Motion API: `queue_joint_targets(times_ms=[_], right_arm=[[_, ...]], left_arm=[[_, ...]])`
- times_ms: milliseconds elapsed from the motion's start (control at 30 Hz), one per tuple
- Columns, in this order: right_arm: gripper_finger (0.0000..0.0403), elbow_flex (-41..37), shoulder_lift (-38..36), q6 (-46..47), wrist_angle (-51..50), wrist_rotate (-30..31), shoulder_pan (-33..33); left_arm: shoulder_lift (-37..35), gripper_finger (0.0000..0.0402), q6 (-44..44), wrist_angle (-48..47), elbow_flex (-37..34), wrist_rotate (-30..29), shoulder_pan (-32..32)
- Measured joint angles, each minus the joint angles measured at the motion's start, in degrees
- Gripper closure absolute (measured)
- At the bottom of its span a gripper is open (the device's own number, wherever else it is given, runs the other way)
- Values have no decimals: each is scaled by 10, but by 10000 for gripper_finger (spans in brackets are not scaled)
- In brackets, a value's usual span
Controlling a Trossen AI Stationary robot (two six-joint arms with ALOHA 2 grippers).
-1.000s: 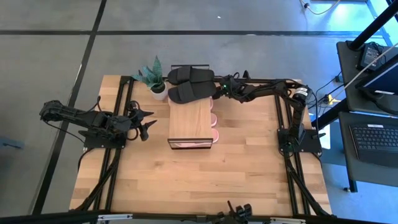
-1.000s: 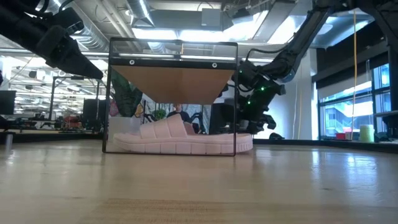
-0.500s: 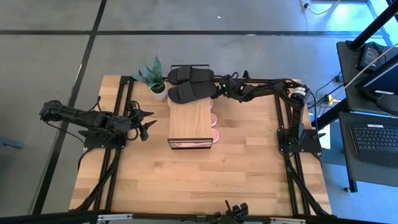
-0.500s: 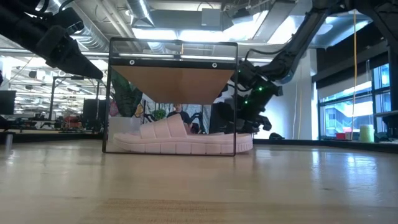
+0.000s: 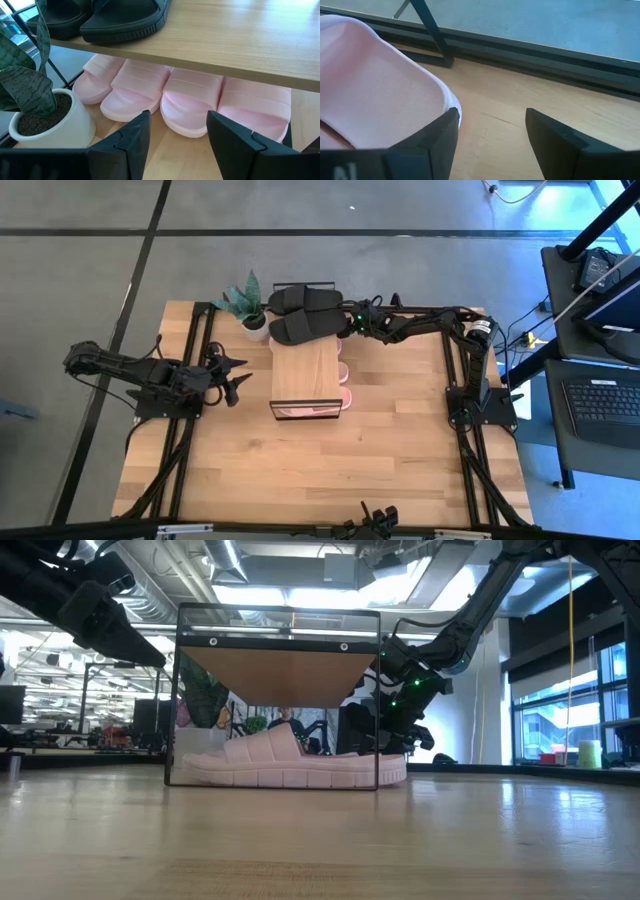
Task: Pick and place slides into the shelf
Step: Put the pink slide under the shelf
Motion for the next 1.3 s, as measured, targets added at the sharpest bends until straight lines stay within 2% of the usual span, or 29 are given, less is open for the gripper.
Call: queue_joint_targets(times_ms=[167,700,900,1133,1300], right_arm=[[173,0,0,-17,0,1,0],[173,0,0,16,4,0,0],[173,0,0,-6,2,1,0],[173,0,0,-17,-3,1,-1],[173,0,-7,-16,-35,29,-4]], left_arm=[[0,217,0,0,0,0,0],[0,217,-1,0,0,0,0],[0,217,-2,0,0,1,0],[0,217,-2,0,0,24,0],[0,217,-2,0,0,26,0]])
